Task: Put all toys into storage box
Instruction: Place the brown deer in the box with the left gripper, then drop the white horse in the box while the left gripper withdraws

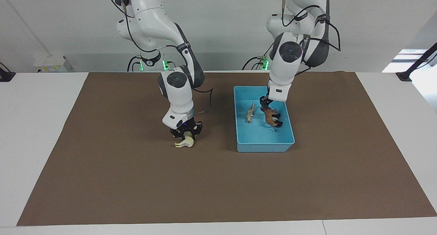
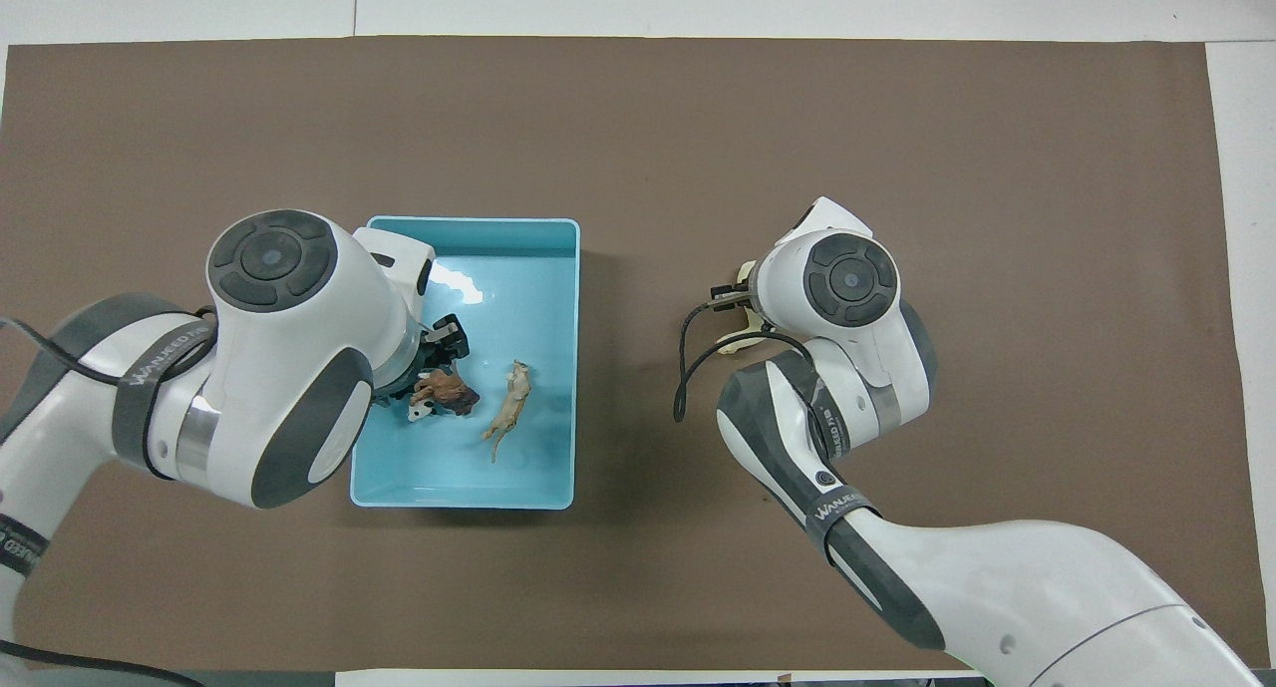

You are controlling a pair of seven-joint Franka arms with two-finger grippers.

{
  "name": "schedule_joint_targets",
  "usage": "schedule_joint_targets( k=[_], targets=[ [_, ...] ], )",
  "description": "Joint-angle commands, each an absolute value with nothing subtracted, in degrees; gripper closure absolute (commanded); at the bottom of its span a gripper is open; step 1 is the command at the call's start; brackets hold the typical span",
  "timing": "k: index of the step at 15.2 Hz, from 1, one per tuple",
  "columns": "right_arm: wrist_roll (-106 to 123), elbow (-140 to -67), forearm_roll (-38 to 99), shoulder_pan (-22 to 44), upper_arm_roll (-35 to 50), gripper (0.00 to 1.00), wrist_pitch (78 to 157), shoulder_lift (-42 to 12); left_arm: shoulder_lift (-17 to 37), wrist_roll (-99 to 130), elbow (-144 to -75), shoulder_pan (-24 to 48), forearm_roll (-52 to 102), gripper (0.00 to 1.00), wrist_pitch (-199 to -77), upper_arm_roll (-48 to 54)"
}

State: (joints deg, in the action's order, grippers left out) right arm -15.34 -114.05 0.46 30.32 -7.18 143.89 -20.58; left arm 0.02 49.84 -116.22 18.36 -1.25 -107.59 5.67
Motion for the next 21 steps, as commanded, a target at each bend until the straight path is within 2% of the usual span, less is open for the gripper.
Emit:
schedule_joint_targets(
  k=[1, 4, 6, 7, 10, 12, 14, 15, 17, 19, 20, 21],
  targets=[
    [-14.8, -116.4, -0.4, 29.7, -6.8, 1.00, 146.6, -20.6, -5.4, 45.6, -115.8, 16.2, -0.5, 0.00, -103.5, 4.7],
    [-16.3, -115.7, -0.4, 29.4, -6.8, 1.00, 144.2, -20.5, -6.0, 34.0, -111.3, 11.4, -0.5, 0.00, -97.1, 4.7],
    [-17.0, -111.8, -0.3, 30.1, -6.9, 1.00, 139.0, -20.3, -5.8, 26.7, -107.1, 9.4, -0.6, 0.00, -92.3, 4.6],
    [-18.4, -108.4, -0.3, 30.6, -6.8, 1.00, 134.0, -20.2, -5.7, 24.5, -105.0, 8.2, -0.6, 0.00, -90.0, 4.6],
    [-24.6, -89.5, 0.3, 34.3, -6.6, 1.00, 112.7, -21.3, -5.6, 15.0, -99.2, 6.4, -1.2, 0.00, -83.6, 4.5],
    [-31.8, -79.2, 0.7, 37.9, -6.0, 1.00, 105.8, -24.2, -5.7, 9.9, -97.2, 4.8, -1.2, 0.00, -82.4, 3.3],
    [-38.6, -77.1, 2.8, 43.2, -5.8, 1.00, 108.8, -25.3, -6.1, 7.7, -98.7, 4.7, -1.2, 0.00, -83.4, 3.0],
    [-39.9, -77.9, 4.6, 44.9, -5.8, 1.00, 113.4, -25.3, -6.2, 8.3, -99.0, 3.6, -1.2, 0.00, -83.4, 2.9],
    [-42.3, -84.2, 6.2, 48.0, -5.8, 1.00, 122.3, -24.7, -6.4, 8.3, -99.2, 2.5, -1.2, 0.00, -83.4, 2.8],
    [-43.0, -86.9, 7.6, 49.9, -5.8, 1.00, 126.8, -25.0, -6.3, 8.5, -99.0, 2.7, -1.3, 0.00, -83.7, 2.9],
    [-44.6, -86.9, 8.0, 50.4, -5.9, 0.19, 126.1, -25.0, -5.9, 8.2, -99.0, 2.8, -1.3, 0.00, -85.8, 2.9],
    [-48.0, -86.4, 8.0, 50.5, -5.9, 0.00, 125.0, -24.9, -5.5, 7.7, -98.7, 3.0, -1.2, 0.00, -87.3, 2.6]
  ],
)
